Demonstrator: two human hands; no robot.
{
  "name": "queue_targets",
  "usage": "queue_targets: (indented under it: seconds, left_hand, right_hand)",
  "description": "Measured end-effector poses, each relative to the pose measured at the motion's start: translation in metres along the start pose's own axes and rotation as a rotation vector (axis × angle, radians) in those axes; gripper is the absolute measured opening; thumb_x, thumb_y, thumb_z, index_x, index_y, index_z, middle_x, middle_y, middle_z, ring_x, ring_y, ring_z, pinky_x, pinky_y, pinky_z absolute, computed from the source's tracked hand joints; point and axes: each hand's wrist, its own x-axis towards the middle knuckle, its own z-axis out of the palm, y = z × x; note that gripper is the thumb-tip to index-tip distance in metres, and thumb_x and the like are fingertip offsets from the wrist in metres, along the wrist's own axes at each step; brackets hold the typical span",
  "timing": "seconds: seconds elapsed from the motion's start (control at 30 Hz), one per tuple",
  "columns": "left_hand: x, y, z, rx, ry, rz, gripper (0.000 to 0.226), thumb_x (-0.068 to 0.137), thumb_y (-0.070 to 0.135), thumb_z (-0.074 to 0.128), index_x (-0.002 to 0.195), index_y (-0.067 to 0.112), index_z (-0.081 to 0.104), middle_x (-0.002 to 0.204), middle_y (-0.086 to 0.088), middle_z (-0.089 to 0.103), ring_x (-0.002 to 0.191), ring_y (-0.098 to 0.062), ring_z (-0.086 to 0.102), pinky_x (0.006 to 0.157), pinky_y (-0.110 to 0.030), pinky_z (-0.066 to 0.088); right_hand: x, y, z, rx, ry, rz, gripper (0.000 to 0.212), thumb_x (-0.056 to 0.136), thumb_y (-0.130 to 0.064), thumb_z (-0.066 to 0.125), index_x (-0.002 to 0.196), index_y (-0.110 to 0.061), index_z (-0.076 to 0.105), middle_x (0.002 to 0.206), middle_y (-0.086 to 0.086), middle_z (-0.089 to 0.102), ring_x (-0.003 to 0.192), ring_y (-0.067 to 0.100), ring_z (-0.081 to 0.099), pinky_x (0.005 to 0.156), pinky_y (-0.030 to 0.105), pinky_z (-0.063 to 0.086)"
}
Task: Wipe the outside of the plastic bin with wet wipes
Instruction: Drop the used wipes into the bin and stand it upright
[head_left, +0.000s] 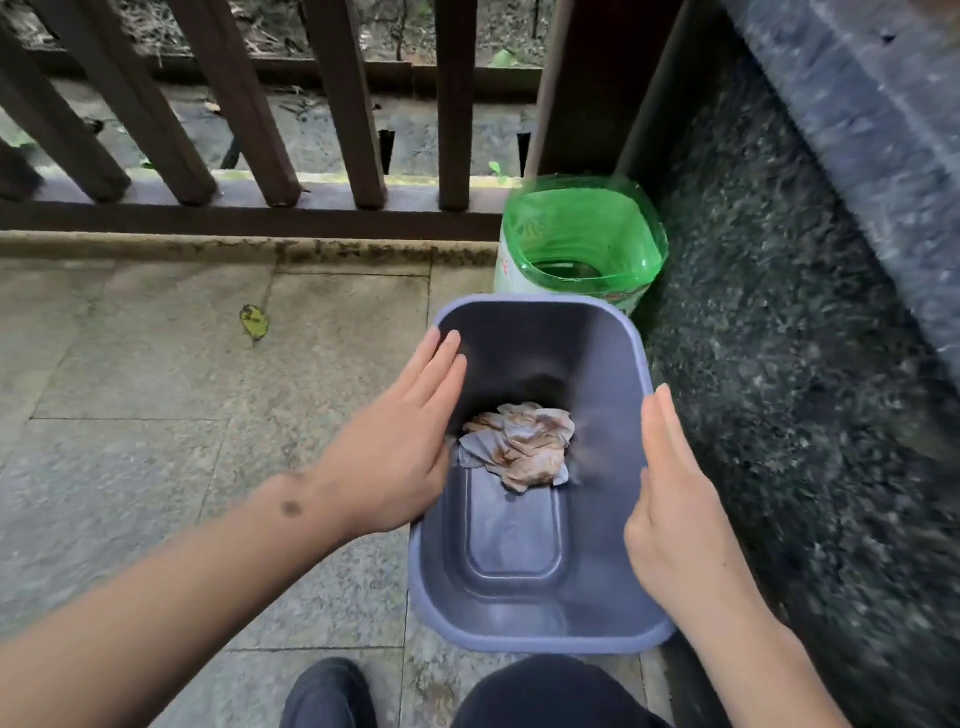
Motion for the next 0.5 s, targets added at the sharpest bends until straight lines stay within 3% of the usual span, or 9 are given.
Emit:
queue_targets:
  seconds: [0.13,0.3,0.4,0.5]
  left_hand:
    - [0.000,0.019,0.010,-0.001,0.024,0.013,0.082,0.076,0.019,0.031,0.155,0.003,0.016,0.166,-0.006,-0.006,0.150,-0.014,-0.020,0.116,-0.024,-0.007]
    - [-0.015,0.032,0.015,-0.113,0.031,0.009,0.079,0.072,0.007,0.030,0.151,0.000,0.027,0.166,-0.004,-0.006,0.149,-0.015,-0.022,0.115,-0.026,-0.005]
    - [-0.019,0.033,0.014,-0.160,0.039,0.027,0.078,0.071,0.009,0.020,0.147,-0.003,0.032,0.166,-0.008,-0.001,0.150,-0.018,-0.019,0.117,-0.030,0.000]
    - [-0.022,0.031,0.011,-0.209,0.051,-0.002,0.080,0.069,0.003,0.020,0.147,-0.004,0.031,0.166,-0.007,-0.002,0.150,-0.015,-0.018,0.118,-0.026,-0.001]
  right_hand:
    - [-0.004,0.007,-0.002,0.001,0.001,0.069,0.090,0.091,0.018,0.032,0.160,-0.030,-0.001,0.166,-0.025,-0.009,0.133,-0.028,-0.010,0.095,-0.012,0.003]
    - [-0.001,0.012,-0.005,0.032,-0.011,0.079,0.091,0.091,0.019,0.032,0.160,-0.031,0.000,0.165,-0.028,-0.008,0.125,-0.039,-0.011,0.110,0.003,0.011]
    - [0.000,0.010,-0.005,0.026,-0.005,0.057,0.087,0.093,0.018,0.036,0.160,-0.027,0.006,0.163,-0.026,-0.002,0.121,-0.042,-0.010,0.102,-0.008,0.006]
    - [0.001,0.006,0.001,0.033,0.010,0.034,0.082,0.093,0.017,0.038,0.160,-0.022,0.010,0.162,-0.023,0.003,0.124,-0.041,-0.008,0.104,-0.009,0.003]
